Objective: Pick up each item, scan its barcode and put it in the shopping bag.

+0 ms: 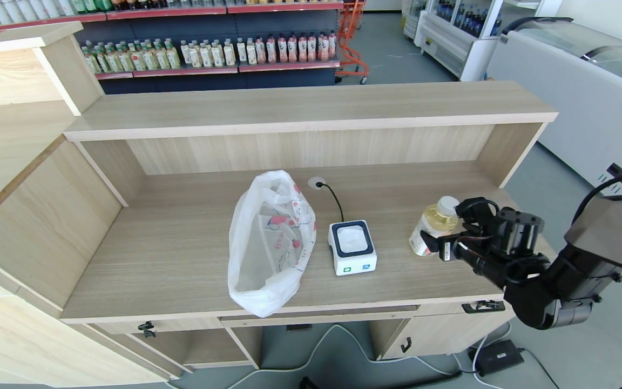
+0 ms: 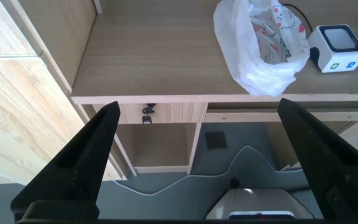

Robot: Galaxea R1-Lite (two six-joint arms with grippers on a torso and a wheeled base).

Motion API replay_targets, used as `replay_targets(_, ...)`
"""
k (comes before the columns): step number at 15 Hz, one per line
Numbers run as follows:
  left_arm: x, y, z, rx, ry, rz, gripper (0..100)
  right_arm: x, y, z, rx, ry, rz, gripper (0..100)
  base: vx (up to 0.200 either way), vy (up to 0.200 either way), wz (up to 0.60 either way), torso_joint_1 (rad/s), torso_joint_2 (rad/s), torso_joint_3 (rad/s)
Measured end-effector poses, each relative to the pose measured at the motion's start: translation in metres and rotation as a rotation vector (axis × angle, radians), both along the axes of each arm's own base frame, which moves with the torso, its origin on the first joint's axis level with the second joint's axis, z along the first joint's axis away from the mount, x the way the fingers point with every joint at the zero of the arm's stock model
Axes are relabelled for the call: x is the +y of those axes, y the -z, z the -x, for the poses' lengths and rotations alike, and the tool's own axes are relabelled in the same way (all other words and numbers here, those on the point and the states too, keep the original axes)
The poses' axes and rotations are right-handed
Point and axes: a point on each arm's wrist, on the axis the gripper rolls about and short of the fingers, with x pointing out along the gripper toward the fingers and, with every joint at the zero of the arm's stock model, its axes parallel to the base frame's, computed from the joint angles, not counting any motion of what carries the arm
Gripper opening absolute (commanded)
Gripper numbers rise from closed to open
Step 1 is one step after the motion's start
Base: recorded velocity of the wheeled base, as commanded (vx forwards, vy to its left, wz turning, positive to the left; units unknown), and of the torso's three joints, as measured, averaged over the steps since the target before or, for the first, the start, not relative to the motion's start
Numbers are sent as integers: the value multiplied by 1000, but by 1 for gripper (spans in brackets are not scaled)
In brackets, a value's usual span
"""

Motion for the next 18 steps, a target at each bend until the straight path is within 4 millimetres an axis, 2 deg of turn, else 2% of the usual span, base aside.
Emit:
replay_targets(15, 0, 0, 0, 0, 0, 0, 100, 5, 20, -34, -116, -124, -31, 100, 0, 0, 0, 0, 0, 0)
replay_targets(16, 0, 0, 0, 0, 0, 0, 100, 5, 21, -35, -116, -124, -30, 0, 0, 0, 0, 0, 0, 0)
replay_targets(18, 0, 0, 0, 0, 0, 0, 100, 2, 25, -37, -113, -117, -27, 0, 0, 0, 0, 0, 0, 0)
